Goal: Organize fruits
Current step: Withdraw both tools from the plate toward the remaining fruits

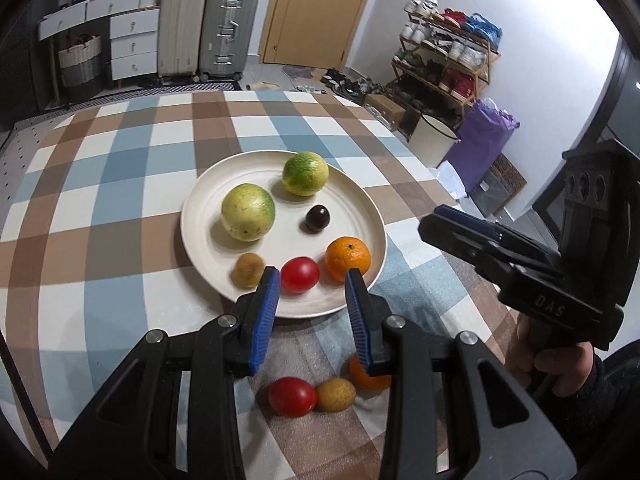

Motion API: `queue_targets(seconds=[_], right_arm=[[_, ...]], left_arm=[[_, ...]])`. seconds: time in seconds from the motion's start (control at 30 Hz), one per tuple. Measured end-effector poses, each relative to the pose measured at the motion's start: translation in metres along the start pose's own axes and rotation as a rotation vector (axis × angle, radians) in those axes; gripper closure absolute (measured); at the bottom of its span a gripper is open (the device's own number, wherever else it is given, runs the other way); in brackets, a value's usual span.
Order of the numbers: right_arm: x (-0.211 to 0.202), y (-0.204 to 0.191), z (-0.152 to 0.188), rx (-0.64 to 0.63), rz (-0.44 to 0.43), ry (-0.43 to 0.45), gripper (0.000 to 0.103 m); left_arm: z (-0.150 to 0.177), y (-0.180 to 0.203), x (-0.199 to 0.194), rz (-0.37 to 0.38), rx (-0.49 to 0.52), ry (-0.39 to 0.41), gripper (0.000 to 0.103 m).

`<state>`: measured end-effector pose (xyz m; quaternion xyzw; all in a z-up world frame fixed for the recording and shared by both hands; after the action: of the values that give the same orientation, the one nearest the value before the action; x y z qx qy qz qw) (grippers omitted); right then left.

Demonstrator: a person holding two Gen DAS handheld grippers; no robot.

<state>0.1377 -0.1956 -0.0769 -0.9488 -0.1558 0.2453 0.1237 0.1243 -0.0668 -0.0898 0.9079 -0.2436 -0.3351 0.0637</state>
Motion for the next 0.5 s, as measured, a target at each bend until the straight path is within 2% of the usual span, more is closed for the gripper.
queue_targets(seconds=[0.07, 0.2, 0.37, 0.5], right_arm=[[-0.004, -0.004, 0.001, -0.007, -0.005, 0.006, 0.050], [-0.010, -0.008, 0.003, -0.026, 0.004, 0.022, 0.034], [-0.018, -0.011, 0.007, -0.033, 0.005, 0.025, 0.033], [-0.024, -0.017, 0.010, -0.041, 0.004, 0.031, 0.026]], left_arm=[[0.002, -0.002, -0.004, -0.005, -0.005, 0.005, 0.071], [0.009, -0.003, -0.013, -0.016, -0.019, 0.015, 0.071], [0.014, -0.005, -0.025, -0.026, -0.032, 0.033, 0.063], [0.019, -0.007, -0.031, -0.038, -0.035, 0.046, 0.056]])
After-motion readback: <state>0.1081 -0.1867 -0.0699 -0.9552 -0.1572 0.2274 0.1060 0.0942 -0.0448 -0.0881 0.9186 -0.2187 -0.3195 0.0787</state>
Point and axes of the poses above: each gripper's, at about its wrist camera, not at the fingertips, and x roughly the way its jaws point, y to its right, z to its underside, the point moved 8 cm from there along x, roughly the way its jaws point, and after that the axes turned 10 degrees about y, right-handed, at the moved point
